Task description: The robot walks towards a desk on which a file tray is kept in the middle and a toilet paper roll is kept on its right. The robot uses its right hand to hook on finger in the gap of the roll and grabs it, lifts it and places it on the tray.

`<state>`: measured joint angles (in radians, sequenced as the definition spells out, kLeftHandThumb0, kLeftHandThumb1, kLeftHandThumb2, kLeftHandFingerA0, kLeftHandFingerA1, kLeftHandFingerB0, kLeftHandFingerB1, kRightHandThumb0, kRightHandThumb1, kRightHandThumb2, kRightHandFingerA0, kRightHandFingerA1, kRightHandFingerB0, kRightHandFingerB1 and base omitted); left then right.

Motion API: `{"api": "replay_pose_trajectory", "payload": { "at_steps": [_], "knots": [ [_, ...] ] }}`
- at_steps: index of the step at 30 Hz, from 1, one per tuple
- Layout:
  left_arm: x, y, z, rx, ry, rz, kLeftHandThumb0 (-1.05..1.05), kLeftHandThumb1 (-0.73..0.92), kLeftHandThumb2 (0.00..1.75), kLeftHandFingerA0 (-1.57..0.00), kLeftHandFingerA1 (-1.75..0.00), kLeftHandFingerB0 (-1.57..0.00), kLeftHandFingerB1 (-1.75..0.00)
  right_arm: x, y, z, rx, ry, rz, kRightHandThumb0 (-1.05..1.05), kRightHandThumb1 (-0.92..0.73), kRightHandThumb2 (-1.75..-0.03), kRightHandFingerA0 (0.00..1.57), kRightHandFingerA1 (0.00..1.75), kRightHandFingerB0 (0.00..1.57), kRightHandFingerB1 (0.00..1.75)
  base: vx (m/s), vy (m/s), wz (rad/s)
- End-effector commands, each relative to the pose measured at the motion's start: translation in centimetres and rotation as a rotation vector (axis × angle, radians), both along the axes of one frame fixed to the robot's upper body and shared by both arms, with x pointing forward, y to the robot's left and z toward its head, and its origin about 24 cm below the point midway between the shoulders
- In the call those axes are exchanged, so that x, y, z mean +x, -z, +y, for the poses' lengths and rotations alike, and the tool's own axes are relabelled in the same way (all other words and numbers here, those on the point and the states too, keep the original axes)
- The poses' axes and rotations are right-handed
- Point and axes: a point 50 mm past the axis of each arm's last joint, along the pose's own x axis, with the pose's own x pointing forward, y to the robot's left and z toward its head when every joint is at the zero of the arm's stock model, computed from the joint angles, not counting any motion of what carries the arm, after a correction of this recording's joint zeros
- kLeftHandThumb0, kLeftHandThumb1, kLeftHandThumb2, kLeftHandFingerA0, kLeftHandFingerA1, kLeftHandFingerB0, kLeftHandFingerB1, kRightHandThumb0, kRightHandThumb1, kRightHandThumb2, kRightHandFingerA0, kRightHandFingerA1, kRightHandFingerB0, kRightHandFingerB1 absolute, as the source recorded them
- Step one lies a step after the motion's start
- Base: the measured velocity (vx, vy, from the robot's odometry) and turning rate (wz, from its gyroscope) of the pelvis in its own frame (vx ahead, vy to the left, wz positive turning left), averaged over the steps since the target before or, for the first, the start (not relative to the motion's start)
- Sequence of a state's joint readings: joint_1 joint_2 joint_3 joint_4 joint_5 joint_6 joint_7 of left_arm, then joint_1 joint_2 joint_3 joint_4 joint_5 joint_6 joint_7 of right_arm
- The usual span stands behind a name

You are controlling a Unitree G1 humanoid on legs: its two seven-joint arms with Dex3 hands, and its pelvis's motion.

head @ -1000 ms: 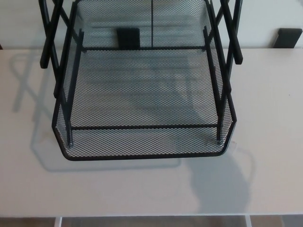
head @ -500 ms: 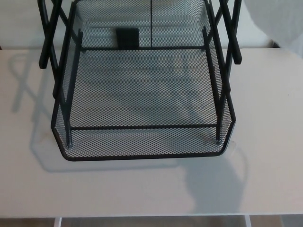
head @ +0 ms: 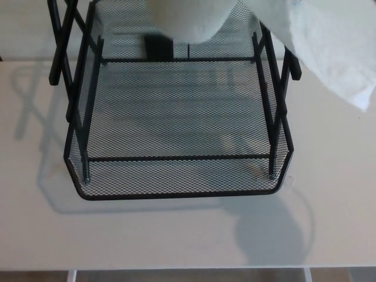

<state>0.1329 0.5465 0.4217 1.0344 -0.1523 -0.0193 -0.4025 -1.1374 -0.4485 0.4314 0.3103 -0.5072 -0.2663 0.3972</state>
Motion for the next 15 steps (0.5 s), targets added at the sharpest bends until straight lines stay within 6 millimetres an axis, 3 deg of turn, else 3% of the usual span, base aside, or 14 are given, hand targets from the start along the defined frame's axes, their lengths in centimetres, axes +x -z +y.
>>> {"api": "replay_pose_trajectory", "payload": {
  "at_steps": [1, 4, 10, 13, 15],
  "knots": [
    [0.1, -0.8, 0.3, 0.047, 0.048, -0.093, -0.73, 0.82, 0.64, -0.43, -0.62, -0.29, -0.50, -0.3, 6.5, 0.5, -0.156, -0.031, 0.390, -0.19, -0.63, -0.83, 0.94, 1.52, 0.96, 0.86, 0.00, 0.000, 0.00],
    [0.2, -1.1, 0.3, 0.049, 0.063, -0.108, -0.74, 0.82, 0.64, -0.45, -0.63, -0.28, -0.51, -0.5, 7.2, 0.3, -0.169, -0.035, 0.389, -0.19, -0.63, -0.83, 0.94, 1.53, 0.97, 0.87, 0.00, 0.000, 0.00],
    [0.4, -1.3, 0.3, 0.049, 0.062, -0.122, -0.74, 0.82, 0.64, -0.53, -0.61, -0.30, -0.51, -0.9, 8.1, 0.0, -0.195, -0.017, 0.391, -0.20, -0.62, -0.81, 0.96, 1.39, 0.98, 0.85, 0.00, 0.000, 0.00],
    [0.3, -1.1, 0.1, 0.036, 0.083, -0.113, -0.73, 0.84, 0.65, -0.46, -0.59, -0.28, -0.49, -0.9, 8.1, 0.0, -0.187, -0.009, 0.399, -0.20, -0.63, -0.82, 0.93, 1.52, 0.96, 0.87, 0.00, 0.000, 0.00],
    [0.3, -1.0, 0.1, 0.038, 0.095, -0.102, -0.73, 0.84, 0.65, -0.46, -0.59, -0.28, -0.49, -0.9, 8.1, 0.0, -0.188, -0.005, 0.404, -0.20, -0.63, -0.82, 0.93, 1.52, 0.96, 0.87, 0.00, 0.000, 0.00]
  ]
}}
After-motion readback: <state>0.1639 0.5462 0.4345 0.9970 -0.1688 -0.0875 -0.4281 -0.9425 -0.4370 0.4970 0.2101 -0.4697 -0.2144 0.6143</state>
